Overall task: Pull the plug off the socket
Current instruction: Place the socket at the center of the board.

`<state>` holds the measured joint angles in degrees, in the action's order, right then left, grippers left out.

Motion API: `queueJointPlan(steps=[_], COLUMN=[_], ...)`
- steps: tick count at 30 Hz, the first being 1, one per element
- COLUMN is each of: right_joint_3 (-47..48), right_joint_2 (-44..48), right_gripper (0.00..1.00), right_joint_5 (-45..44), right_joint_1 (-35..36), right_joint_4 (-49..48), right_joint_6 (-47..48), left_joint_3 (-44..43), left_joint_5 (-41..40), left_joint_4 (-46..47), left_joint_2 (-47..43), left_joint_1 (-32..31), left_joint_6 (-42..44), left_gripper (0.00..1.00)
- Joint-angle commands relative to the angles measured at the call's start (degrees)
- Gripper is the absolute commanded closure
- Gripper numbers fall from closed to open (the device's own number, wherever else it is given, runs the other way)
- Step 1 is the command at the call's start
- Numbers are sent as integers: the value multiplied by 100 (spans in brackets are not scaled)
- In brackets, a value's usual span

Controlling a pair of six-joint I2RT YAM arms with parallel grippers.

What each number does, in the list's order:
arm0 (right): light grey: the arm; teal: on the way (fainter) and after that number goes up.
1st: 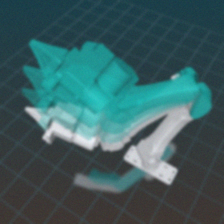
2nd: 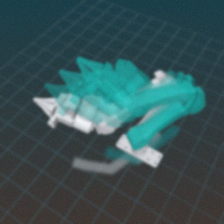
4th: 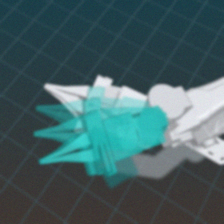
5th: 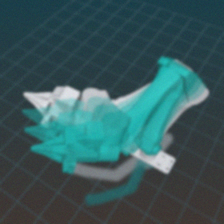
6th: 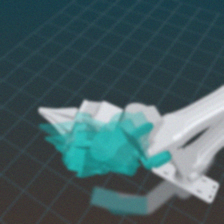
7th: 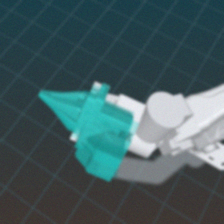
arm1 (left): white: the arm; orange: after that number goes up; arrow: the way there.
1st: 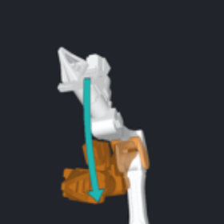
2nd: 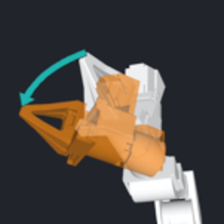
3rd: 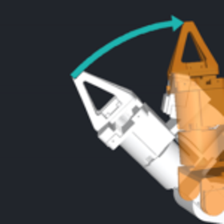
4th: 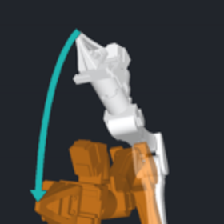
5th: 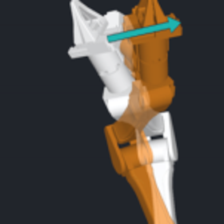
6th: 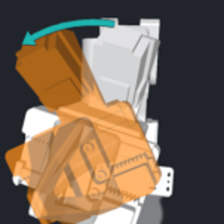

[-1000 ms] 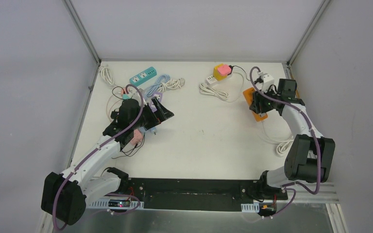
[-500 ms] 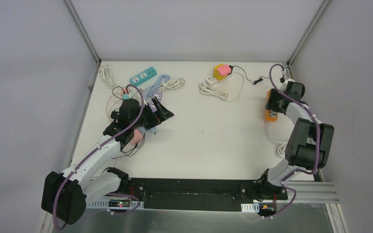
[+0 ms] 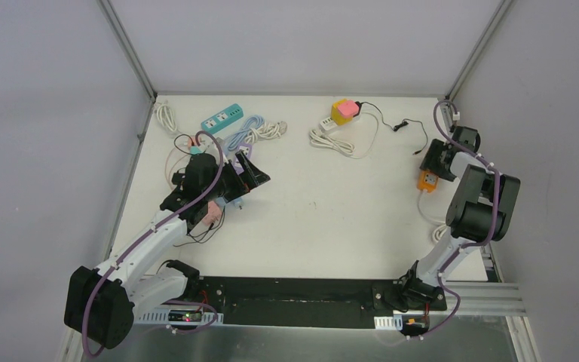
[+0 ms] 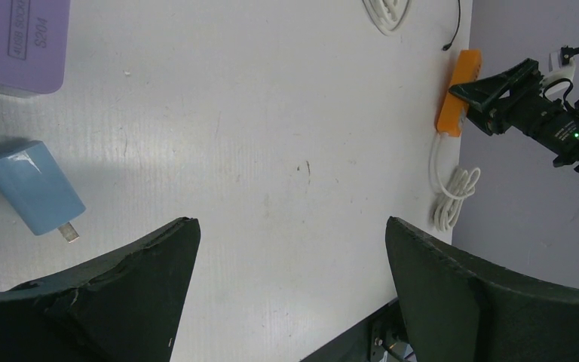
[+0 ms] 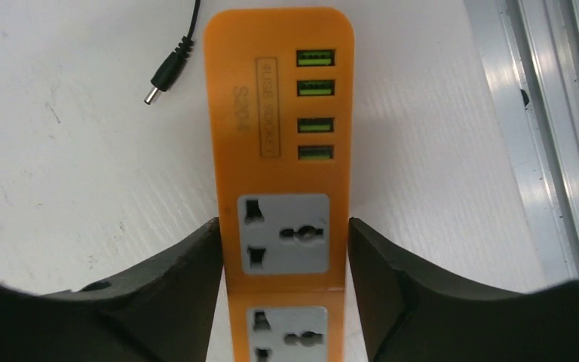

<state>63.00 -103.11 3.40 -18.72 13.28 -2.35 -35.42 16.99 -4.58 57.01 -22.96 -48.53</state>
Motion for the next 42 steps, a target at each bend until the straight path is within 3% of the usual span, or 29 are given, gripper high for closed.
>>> queueJointPlan(steps=[1, 6, 18, 26, 38, 42], right_joint_3=[326, 309, 284, 343, 846, 823], right_joint_2=[52, 210, 861, 1188, 1138, 1077], right_gripper=[32, 23, 21, 21, 21, 21], right_joint_5=[3, 63, 503, 1765, 4484, 4993], right_joint_1=[-78, -92, -174, -175, -172, -159], right_joint_4=[78, 94, 180, 413, 1905, 2182], right_joint_6=[-77, -36, 192, 464, 1386, 1455], left_joint_3=[-92, -142, -229, -229, -286, -378], left_joint_5=[-3, 12, 67, 76, 202, 225], left_joint_4=[265, 278, 352, 378, 449, 449], left_joint_2=[-27, 39, 212, 238, 316, 403], left_joint_1=[-59, -59, -59, -66, -90, -199], left_joint_6=[-27, -32, -16, -6, 56, 126], left_gripper=[4, 4, 4, 4, 4, 4])
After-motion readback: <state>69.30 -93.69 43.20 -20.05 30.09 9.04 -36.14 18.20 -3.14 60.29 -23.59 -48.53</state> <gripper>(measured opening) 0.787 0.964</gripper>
